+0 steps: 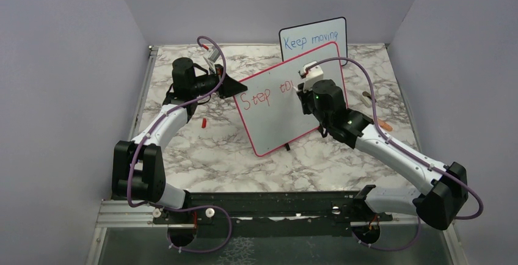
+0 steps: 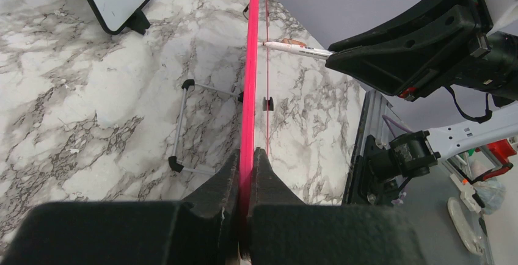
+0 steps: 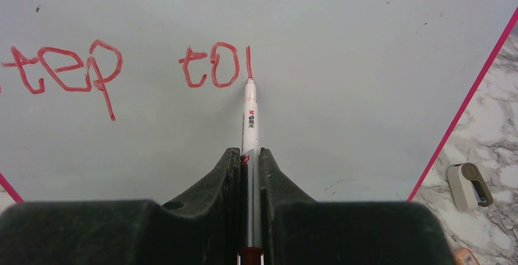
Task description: Write a sentence on the whiteboard
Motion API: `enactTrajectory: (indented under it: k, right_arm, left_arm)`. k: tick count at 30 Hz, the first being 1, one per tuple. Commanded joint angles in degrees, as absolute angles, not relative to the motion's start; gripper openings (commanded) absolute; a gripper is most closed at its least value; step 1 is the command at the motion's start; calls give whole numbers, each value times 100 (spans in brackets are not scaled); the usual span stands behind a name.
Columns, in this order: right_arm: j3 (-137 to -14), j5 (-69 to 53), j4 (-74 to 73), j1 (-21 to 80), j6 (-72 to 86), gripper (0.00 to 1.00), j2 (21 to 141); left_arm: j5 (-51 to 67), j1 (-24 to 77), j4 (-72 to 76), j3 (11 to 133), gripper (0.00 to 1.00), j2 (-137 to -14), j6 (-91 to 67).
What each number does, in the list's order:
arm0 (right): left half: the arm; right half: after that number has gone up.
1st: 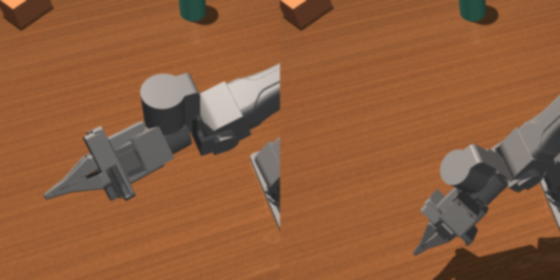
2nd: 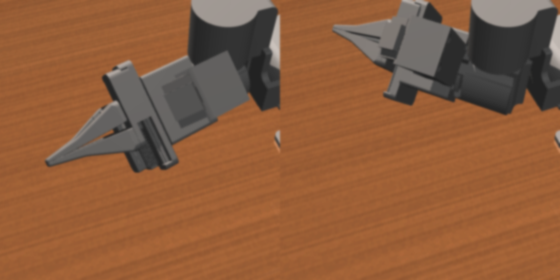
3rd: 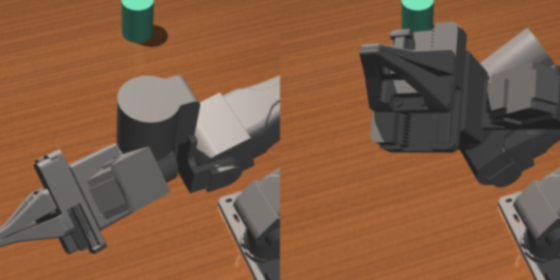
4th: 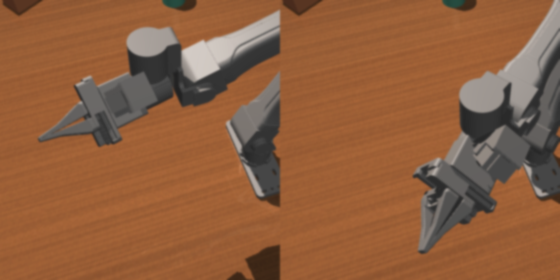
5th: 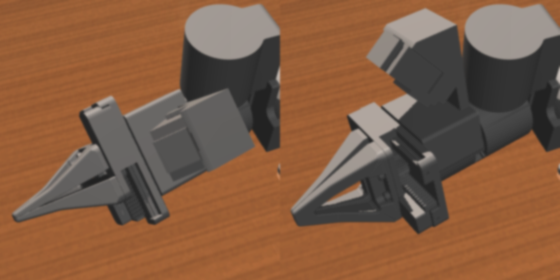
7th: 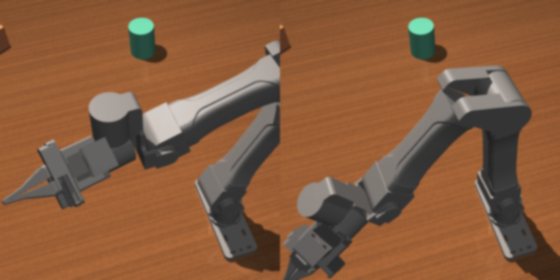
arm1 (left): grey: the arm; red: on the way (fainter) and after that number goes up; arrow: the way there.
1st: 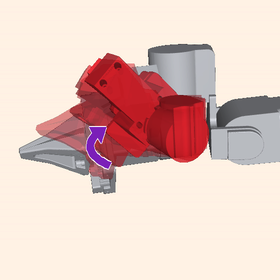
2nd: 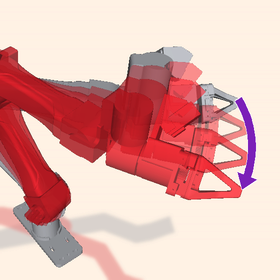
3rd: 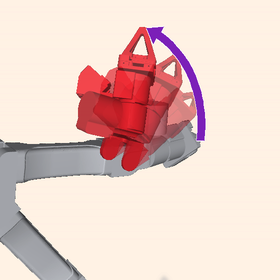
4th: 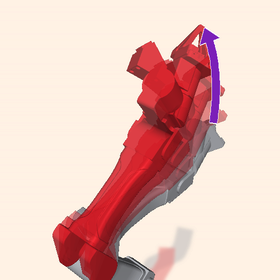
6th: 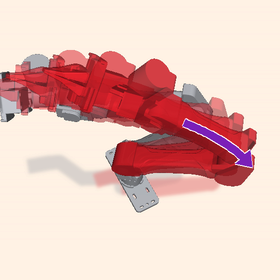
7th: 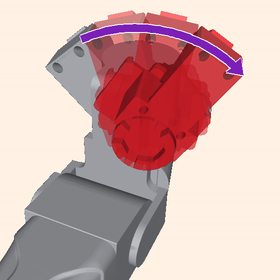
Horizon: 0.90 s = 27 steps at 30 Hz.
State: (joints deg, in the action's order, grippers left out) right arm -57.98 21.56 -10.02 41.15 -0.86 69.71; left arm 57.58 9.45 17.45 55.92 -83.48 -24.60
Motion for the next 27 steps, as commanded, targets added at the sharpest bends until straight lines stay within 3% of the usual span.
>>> enactTrajectory:
  k: [1,27]
  right_arm:
    - [-5656,2190,-1192,4087,-18,0,6866]
    - [-6088,2375,-501,4008,-196,0,7178]
  left_arm:
    - [5900,1028,1226,5546,0,-8500,-2136]
    - [5950,1024,1222,5555,0,-8515,-2136]
